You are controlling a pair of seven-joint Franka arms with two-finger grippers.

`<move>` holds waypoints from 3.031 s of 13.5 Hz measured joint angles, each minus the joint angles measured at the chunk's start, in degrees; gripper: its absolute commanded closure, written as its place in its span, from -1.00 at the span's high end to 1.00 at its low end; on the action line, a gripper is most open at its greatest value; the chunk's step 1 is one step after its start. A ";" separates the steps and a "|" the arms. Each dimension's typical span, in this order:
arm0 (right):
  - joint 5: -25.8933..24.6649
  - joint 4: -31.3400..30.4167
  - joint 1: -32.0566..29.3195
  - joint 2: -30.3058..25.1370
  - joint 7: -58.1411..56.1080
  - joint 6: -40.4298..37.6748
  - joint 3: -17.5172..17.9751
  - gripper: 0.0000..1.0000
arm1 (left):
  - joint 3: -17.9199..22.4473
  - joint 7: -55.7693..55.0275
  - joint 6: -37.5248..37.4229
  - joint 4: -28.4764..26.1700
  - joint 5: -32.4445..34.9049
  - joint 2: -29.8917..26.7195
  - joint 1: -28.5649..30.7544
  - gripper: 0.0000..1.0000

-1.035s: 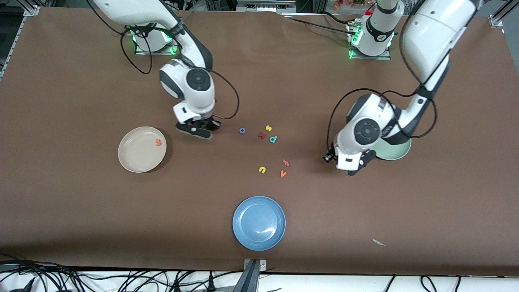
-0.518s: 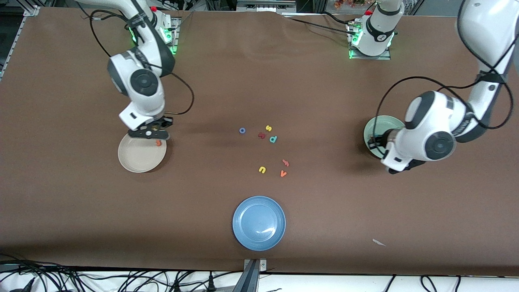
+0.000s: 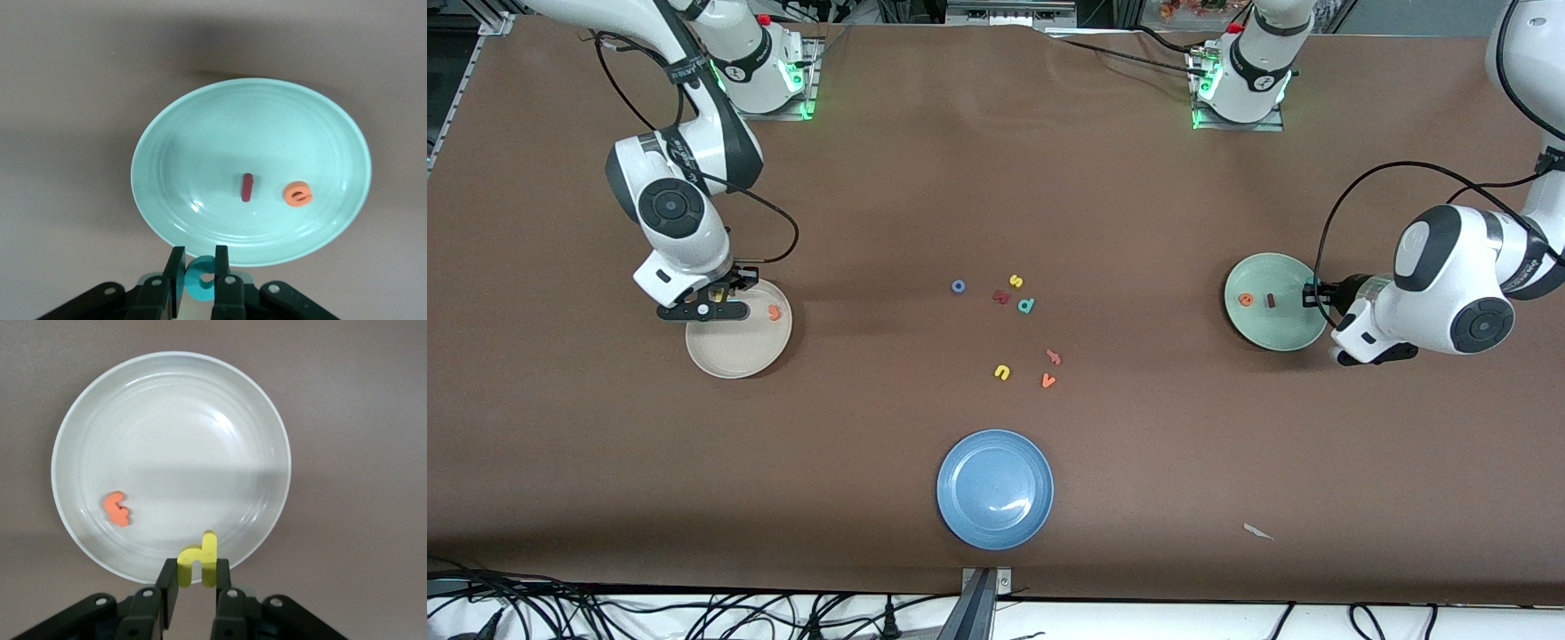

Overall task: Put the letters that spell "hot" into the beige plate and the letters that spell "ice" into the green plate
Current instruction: 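Drop the c in green plate while the right gripper drops h in cream plate, then return the left gripper to rest while the right gripper reaches the blue ring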

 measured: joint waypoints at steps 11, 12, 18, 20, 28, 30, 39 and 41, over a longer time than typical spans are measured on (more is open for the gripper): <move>16.57 0.51 0.42 -0.07 1.12 0.37 5.92 0.66 | -6.19 -0.05 -9.97 7.26 1.88 -0.69 1.54 1.00; 17.45 0.89 0.89 -0.06 3.54 0.54 7.58 0.66 | -7.06 -0.04 -13.66 10.60 1.88 -1.14 1.23 1.00; 18.21 6.83 10.91 2.58 20.40 1.06 9.60 0.71 | -9.83 -0.05 -27.71 27.39 1.87 -2.08 -1.49 1.00; 18.21 9.17 13.47 4.63 24.43 2.02 9.62 0.99 | -9.84 -0.04 -29.69 30.38 1.87 -2.11 -2.16 1.00; 17.86 11.40 16.46 8.82 29.25 6.41 9.60 1.00 | -9.47 -0.05 -30.06 31.16 1.87 -1.90 -2.18 1.00; 16.31 11.40 16.76 9.48 29.46 6.46 9.60 1.00 | -9.49 -0.05 -30.06 31.16 1.88 -1.90 -2.18 1.00; 5.40 11.45 21.44 15.27 41.68 10.81 9.59 1.00 | -8.64 -0.04 -30.02 33.95 1.87 -1.60 -4.55 1.00; 2.00 12.28 22.58 16.99 46.23 12.34 9.59 1.00 | -3.25 0.29 -30.01 35.83 1.82 -1.39 -9.78 1.00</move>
